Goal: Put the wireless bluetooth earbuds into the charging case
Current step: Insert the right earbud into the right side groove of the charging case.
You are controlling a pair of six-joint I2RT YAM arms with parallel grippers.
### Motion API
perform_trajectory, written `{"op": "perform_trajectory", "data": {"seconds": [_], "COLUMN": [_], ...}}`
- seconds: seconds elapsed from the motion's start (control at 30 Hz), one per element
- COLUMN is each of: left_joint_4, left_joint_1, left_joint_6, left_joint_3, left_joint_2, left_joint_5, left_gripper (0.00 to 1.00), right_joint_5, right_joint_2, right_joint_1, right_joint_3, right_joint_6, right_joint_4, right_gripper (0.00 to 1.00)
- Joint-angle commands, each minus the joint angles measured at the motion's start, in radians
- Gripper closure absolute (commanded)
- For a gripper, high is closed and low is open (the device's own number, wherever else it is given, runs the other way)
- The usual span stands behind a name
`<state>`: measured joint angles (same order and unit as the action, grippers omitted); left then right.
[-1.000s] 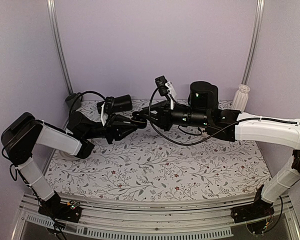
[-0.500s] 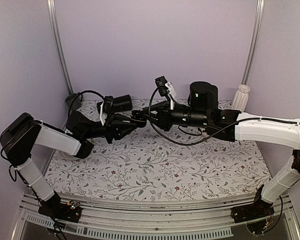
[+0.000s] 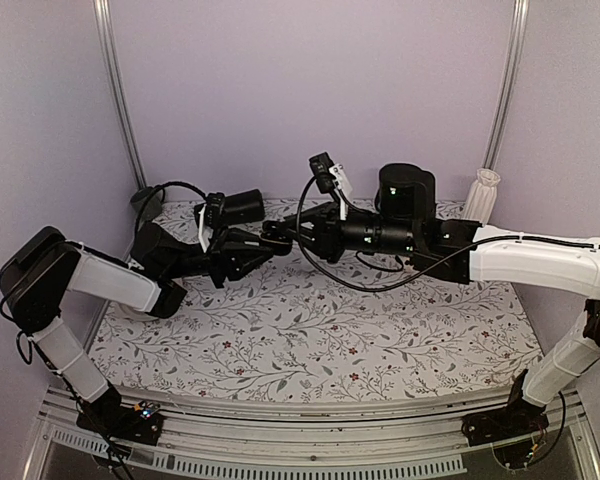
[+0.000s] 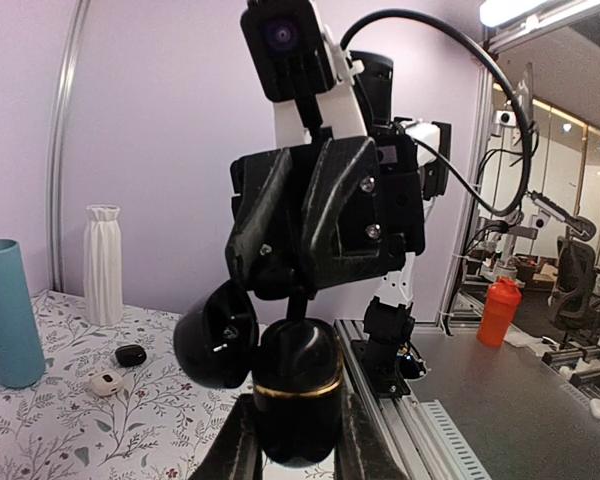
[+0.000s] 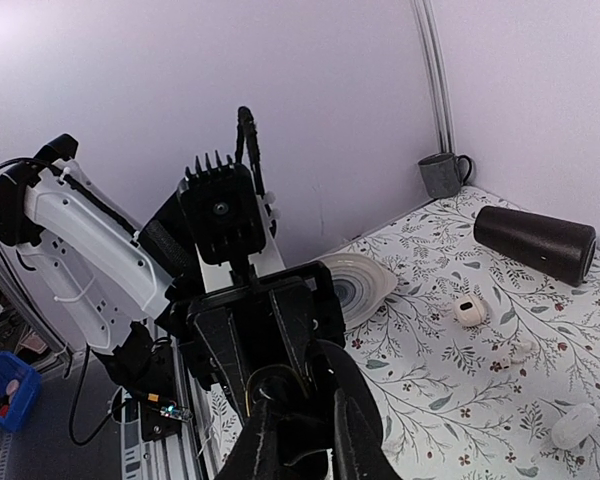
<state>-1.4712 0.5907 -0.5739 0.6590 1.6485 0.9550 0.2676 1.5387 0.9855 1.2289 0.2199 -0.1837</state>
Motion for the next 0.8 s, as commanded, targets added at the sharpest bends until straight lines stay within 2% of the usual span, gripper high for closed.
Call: {"op": "perform_trajectory", "data": {"seconds": [0.0, 0.77], "left_joint_4": [-0.055, -0.052], "left_joint_1": [-0.003, -0.011], "left_joint_6": [0.011, 0.023], "left_joint_3": [0.001, -0.017], "left_joint_2": [-0.036, -0.044], "left_joint_5": [-0.033, -0.048], "left_gripper": [1.0, 1.0], "right_joint_5": [-0.004, -0.056], "right_joint_2": [0.025, 0.02], "right_joint_1": [0.011, 0.017], "right_joint_3": [-0.008, -0.008], "right_joint_6": [0.0, -0.018], "right_joint_4": [0.059, 0.078], "right_gripper": [0.85, 0.82]}}
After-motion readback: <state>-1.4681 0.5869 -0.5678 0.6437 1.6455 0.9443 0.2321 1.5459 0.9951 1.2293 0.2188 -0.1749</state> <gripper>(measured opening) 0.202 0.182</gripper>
